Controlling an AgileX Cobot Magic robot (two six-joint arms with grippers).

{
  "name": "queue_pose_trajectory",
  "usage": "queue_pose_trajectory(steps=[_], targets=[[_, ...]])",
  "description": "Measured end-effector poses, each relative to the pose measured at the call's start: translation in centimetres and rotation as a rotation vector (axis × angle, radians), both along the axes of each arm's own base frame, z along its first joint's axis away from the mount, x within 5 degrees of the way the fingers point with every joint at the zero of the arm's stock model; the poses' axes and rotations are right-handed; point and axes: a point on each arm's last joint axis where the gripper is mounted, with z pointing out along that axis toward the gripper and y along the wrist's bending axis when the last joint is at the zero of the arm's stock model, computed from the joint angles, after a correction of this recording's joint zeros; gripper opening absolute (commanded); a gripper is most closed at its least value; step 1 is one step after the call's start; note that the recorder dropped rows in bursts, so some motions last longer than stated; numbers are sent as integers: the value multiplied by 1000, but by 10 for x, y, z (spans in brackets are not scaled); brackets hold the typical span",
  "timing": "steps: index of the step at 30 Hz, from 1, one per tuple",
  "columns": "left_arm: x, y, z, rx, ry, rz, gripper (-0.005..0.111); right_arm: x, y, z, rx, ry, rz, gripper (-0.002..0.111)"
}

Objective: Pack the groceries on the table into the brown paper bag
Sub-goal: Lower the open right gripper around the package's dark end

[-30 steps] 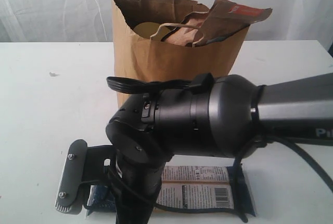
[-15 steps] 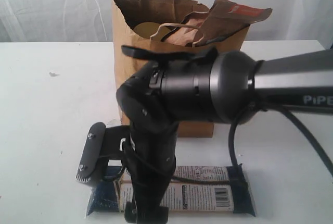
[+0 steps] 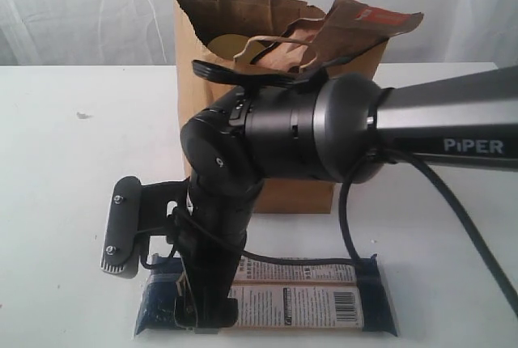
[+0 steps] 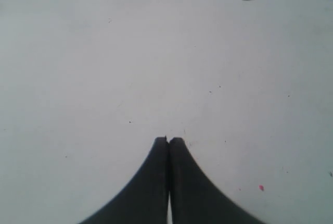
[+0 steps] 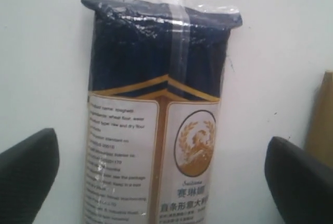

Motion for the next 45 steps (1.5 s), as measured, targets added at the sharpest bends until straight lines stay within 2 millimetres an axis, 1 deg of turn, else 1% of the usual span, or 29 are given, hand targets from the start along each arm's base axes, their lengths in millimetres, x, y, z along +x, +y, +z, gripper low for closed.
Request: queue_pose_trajectory(steps=[3,12,20,26,37,45], targets=[[0,0,0,0,0,0,0,1,2,-3,8,-9,8,105],[0,0,0,0,0,0,0,2,4,-30,-67,44,7,105],[0,0,0,0,0,0,0,6,8,-35,-37,22,6,105],[0,0,0,0,0,0,0,6,9,-47,-56,38,3,105],[0,0,0,0,0,0,0,3,12,-48,-26,87,-34,105],[0,0,0,0,0,0,0,7,17,-46,39,49,-43,105]])
